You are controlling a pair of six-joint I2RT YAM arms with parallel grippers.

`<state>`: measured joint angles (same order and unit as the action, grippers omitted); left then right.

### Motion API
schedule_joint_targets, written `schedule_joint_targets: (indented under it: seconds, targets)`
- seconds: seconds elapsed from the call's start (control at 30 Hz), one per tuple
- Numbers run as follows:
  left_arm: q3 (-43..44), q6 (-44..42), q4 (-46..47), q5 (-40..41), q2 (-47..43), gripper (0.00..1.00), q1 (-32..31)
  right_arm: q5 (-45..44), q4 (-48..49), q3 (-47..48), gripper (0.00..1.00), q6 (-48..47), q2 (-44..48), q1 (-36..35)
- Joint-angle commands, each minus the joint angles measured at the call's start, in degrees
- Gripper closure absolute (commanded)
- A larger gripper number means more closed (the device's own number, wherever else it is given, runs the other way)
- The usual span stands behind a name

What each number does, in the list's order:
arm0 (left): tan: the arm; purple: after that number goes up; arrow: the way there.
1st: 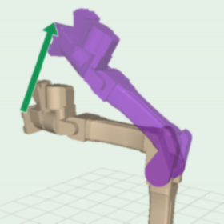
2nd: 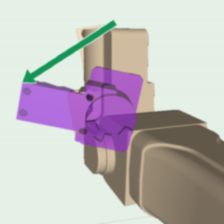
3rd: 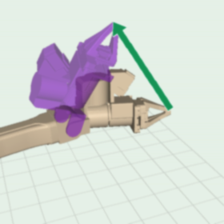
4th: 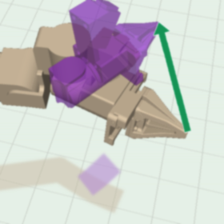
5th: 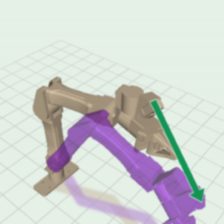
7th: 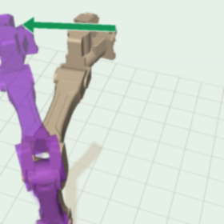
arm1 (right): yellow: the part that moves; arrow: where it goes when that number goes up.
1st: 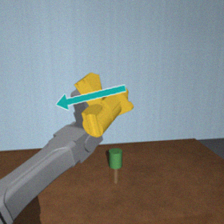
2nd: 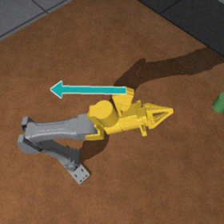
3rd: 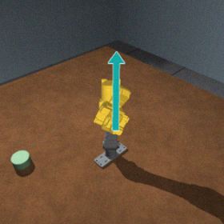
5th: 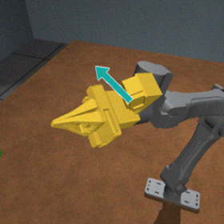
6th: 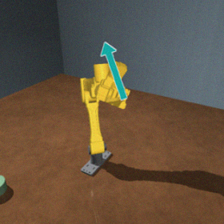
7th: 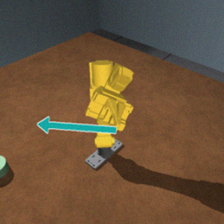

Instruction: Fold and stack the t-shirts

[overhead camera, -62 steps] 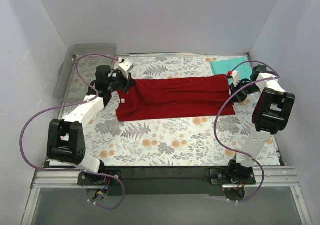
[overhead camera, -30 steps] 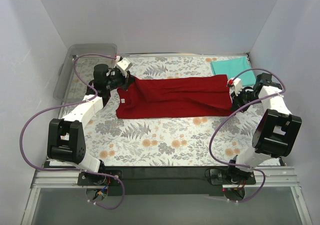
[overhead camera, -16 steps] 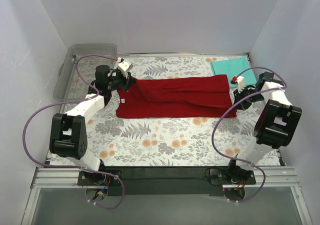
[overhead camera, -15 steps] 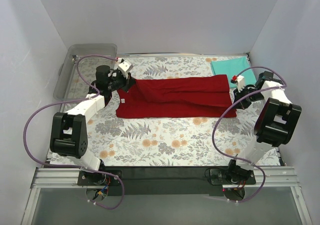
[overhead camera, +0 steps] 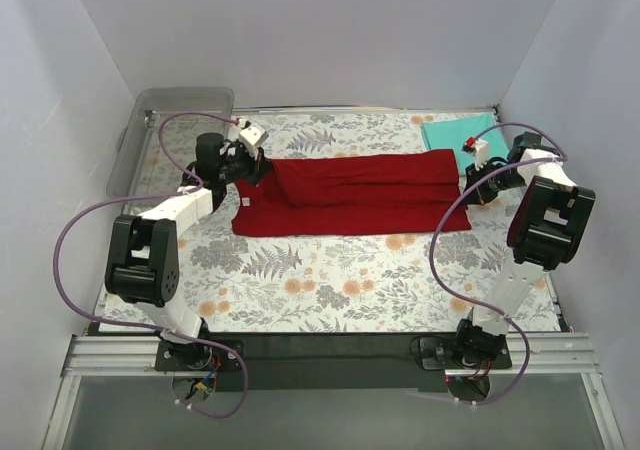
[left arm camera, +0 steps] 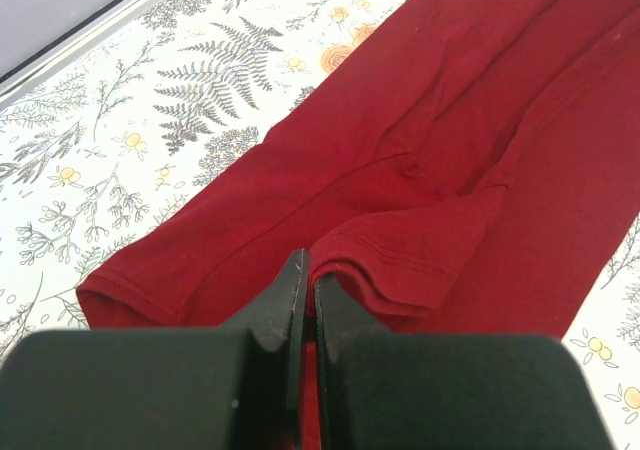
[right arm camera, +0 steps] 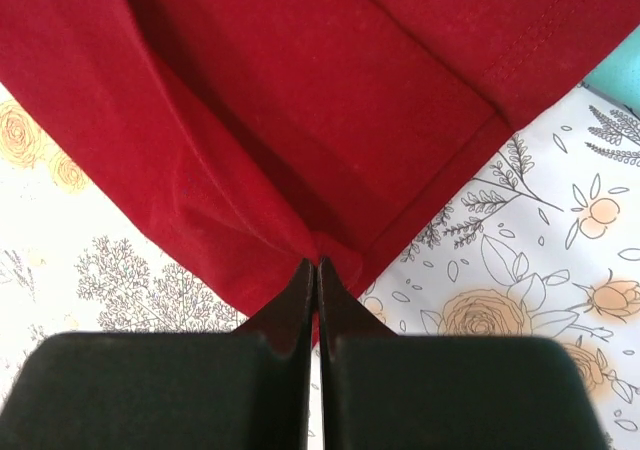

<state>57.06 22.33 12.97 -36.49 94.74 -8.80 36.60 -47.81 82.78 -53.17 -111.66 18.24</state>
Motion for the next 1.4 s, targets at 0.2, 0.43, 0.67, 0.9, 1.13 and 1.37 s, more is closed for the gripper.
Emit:
schedule_joint_targets:
  seconds: [0.2,0.43,0.67,0.9,1.13,1.37]
  targets:
    - [2.09,0.26,2.93,-0.34,1.76,1.00,0.27,-1.18,3.78,3.26,0.99,4.56,-1.20,-0.40]
    - [1.30,0.26,3.64,-0.16,0.89,1.00,0.27,-3.55,4.04,1.51,0.99,3.78,0.99,-0.22]
    - [-1.94,-0.09,5.75,0.54,-3.77,1.00,0.27,-4.78,3.87,-6.40,0.99,1.23,10.48,0.13]
    - [-7.57,0.52,8.99,1.16,-10.27,1.00,0.27,-4.17,3.43,-13.78,0.99,-0.79,20.85,0.13]
    - [-12.14,1.05,11.90,1.60,-14.76,1.00,0.36,-3.20,2.20,-18.80,0.99,-2.47,28.24,0.13]
    - [-12.24,1.84,14.01,1.42,-12.57,1.00,0.36,-3.20,1.85,-17.58,0.99,-2.30,24.05,0.13]
